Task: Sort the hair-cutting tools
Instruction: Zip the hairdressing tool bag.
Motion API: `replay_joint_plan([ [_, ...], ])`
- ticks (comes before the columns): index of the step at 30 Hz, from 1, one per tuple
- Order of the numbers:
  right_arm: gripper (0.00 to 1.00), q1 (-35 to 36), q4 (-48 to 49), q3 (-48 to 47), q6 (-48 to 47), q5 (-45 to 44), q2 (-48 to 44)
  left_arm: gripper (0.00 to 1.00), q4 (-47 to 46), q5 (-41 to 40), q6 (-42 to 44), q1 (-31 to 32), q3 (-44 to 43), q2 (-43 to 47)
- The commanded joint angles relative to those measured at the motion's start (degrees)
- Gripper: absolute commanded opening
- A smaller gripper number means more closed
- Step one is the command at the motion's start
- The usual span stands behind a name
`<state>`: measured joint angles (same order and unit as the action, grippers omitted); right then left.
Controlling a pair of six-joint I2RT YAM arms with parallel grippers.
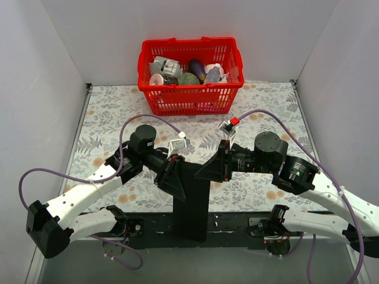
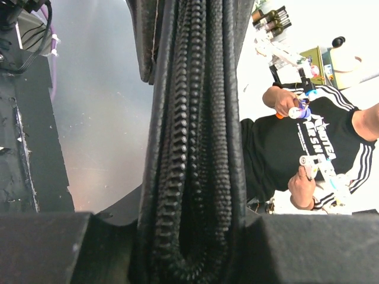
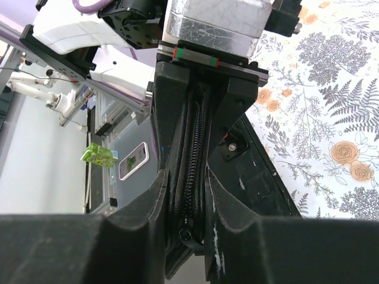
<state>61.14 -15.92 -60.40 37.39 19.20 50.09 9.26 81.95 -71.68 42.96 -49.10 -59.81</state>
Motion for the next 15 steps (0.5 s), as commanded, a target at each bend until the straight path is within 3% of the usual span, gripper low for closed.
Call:
replay_joint_plan([
  [1, 0.01, 1.2, 5.5, 0.4, -2.0, 1.3, -0.1, 0.00, -1.3, -5.1, -2.1, 0.5, -3.5, -0.5],
  [2, 0.01, 1.2, 4.9, 0.7, -2.2, 0.7, -1.3, 0.01, -1.1, -6.8, -3.2, 0.5, -4.9, -0.3],
  [3, 0.01, 1.2, 4.1, 0.6, -2.3, -1.3, -1.7, 0.08, -1.1, -8.3, -3.7, 0.5, -5.7, -0.1],
  [4, 0.01, 1.2, 3.6, 0.6, -2.4, -2.1, -2.4, 0.34, -1.1, -13.3, -4.3, 0.5, -6.4, 0.0],
  [7, 0.01, 1.2, 1.6, 0.5, -2.6, -5.2, -4.6, 0.57, -4.6, -19.3, -8.2, 0.5, -8.2, 1.4],
  [8, 0.01, 1.2, 0.6, 0.6, -2.5, -5.9, -6.0, 0.91, -5.9, -21.0, -9.3, 0.5, -8.4, 2.1],
  [9, 0.01, 1.2, 0.2, 0.9, -2.5, -7.9, -6.7, 0.98, -8.8, -22.3, -11.4, 0.5, -8.5, 3.1],
  [14, 0.01, 1.2, -2.9, 0.4, -0.6, -18.1, -13.4, 0.98, -10.8, -35.7, -13.1, 0.4, -9.2, 6.5],
  [15, 0.01, 1.2, -3.5, 0.1, 0.0, -23.5, -14.5, 0.98, -10.2, -38.4, -13.1, 0.4, -8.9, 7.2],
])
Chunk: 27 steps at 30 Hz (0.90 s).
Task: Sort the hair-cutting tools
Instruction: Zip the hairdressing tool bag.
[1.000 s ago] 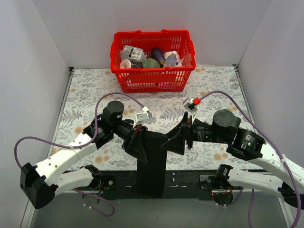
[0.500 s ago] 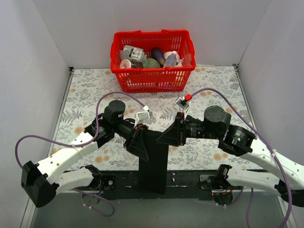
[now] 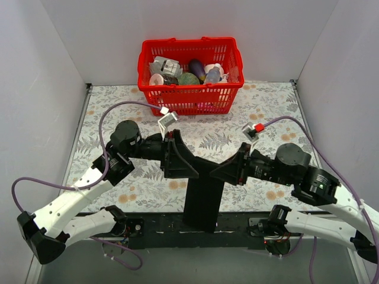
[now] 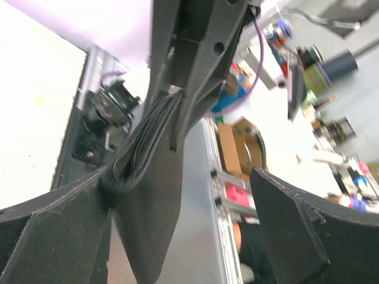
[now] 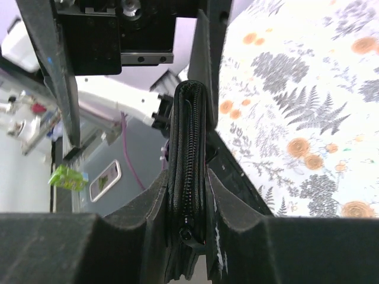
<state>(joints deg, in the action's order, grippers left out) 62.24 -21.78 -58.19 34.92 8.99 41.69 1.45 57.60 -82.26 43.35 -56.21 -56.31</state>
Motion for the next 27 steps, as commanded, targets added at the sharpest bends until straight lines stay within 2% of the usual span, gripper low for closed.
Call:
replay_joint_plan([
  [1, 0.01, 0.1, 1.9, -2.6, 3.5, -15.8, -7.1, 0.98, -1.8, -17.1, -2.2, 0.0, -1.8, 5.0],
  [3, 0.01, 0.1, 1.0, -2.8, 4.7, -22.9, -10.0, 0.98, -0.2, -24.5, -2.5, 0.0, -0.6, 6.6],
  [6, 0.01, 0.1, 4.2, -0.6, 7.5, -30.4, -14.0, 0.98, -3.4, -32.5, -5.8, 0.0, 5.0, 11.0],
  [12, 0.01, 0.1, 17.9, 6.2, 10.1, -40.8, -20.0, 0.98, -10.8, -38.3, -11.2, 0.0, 14.1, 16.0],
  [18, 0.01, 0.1, 27.6, 4.7, 8.6, -42.4, -15.9, 0.98, -20.3, -42.3, -16.9, 0.0, 20.5, 18.3],
  [27, 0.01, 0.1, 32.8, -1.2, 5.1, -40.5, -9.6, 0.98, -23.1, -43.7, -19.0, 0.0, 23.3, 20.5],
])
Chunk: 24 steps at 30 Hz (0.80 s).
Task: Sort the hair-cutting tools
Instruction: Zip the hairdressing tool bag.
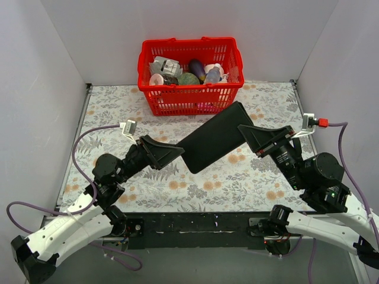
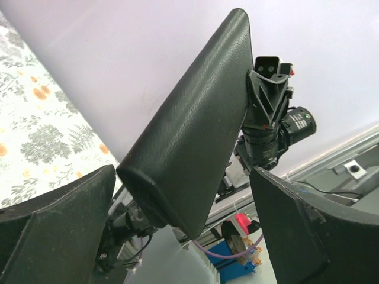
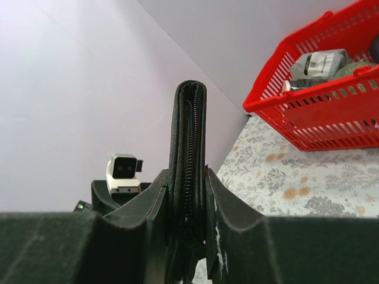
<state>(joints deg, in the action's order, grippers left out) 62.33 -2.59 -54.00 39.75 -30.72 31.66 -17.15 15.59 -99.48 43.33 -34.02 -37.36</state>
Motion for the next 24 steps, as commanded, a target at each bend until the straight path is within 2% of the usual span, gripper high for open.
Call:
replay_joint_plan([
  [1, 0.01, 0.0, 15.4, -4.5, 0.5, -0.6, 0.9, 0.98, -5.1, -1.5, -2.7, 0.0, 1.4, 1.5],
  [14, 0.01, 0.0, 21.5, -4.3, 3.1, 3.6, 7.4, 0.98, -8.7, -1.5, -4.9, 0.0, 2.6, 1.1],
  [20, 0.01, 0.0, 24.1, -1.6, 3.9, 3.5, 7.2, 0.98, -10.0, -1.7, -5.1, -0.1, 2.4, 0.5],
  [23, 0.01, 0.0, 25.3, -0.7, 3.8, 3.6, 7.2, 0.88, -11.2, -0.9, -6.8, -0.1, 2.9, -0.1],
  [24, 0.01, 0.0, 25.8, -0.4, 3.7, 3.8, 7.1, 0.78, -11.6, -0.7, -7.2, 0.0, 3.0, 0.0],
])
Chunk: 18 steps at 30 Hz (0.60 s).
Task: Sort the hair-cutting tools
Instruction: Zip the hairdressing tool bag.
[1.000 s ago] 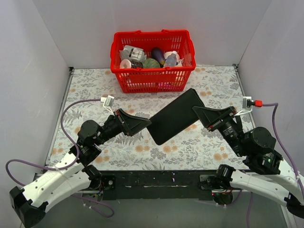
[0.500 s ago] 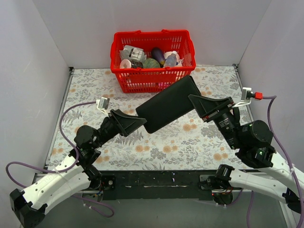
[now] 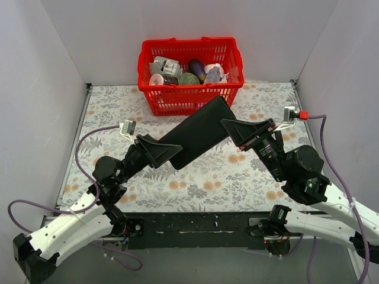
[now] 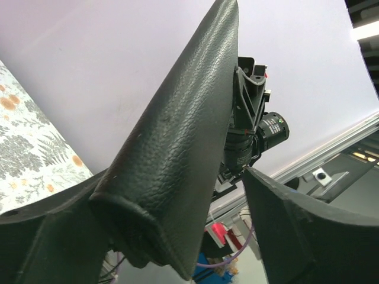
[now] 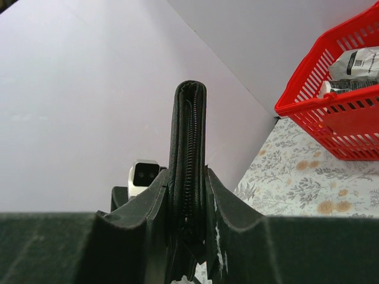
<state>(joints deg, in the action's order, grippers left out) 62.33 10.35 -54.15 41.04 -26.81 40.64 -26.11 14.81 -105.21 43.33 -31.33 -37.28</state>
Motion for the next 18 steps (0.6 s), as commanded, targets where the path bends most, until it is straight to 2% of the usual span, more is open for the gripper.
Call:
replay_joint_plan([
  [1, 0.01, 0.0, 12.9, -0.2, 2.5, 0.0, -1.9, 0.73, -2.8, 0.1, -1.7, 0.0, 0.5, -0.3],
  [2, 0.01, 0.0, 13.1, 0.3, 2.8, 0.0, -1.8, 0.68, -2.8, 0.0, -2.1, 0.0, 0.7, -0.2],
  [3, 0.01, 0.0, 13.5, 0.5, 2.9, 0.1, -2.0, 0.58, -2.9, -0.1, -2.4, 0.0, 0.7, -0.2],
  [6, 0.01, 0.0, 15.2, 2.6, 3.3, 0.0, -2.3, 0.48, -2.8, -0.5, -2.7, 0.0, 0.5, -0.1],
  [15, 0.01, 0.0, 18.6, 9.6, 8.1, 1.6, -3.2, 0.46, -3.9, -1.6, -3.9, 0.0, 0.2, 0.1],
  [18, 0.01, 0.0, 18.7, 10.9, 9.2, 1.8, -3.8, 0.36, -4.1, -1.4, -3.9, -0.1, -0.3, -0.2],
])
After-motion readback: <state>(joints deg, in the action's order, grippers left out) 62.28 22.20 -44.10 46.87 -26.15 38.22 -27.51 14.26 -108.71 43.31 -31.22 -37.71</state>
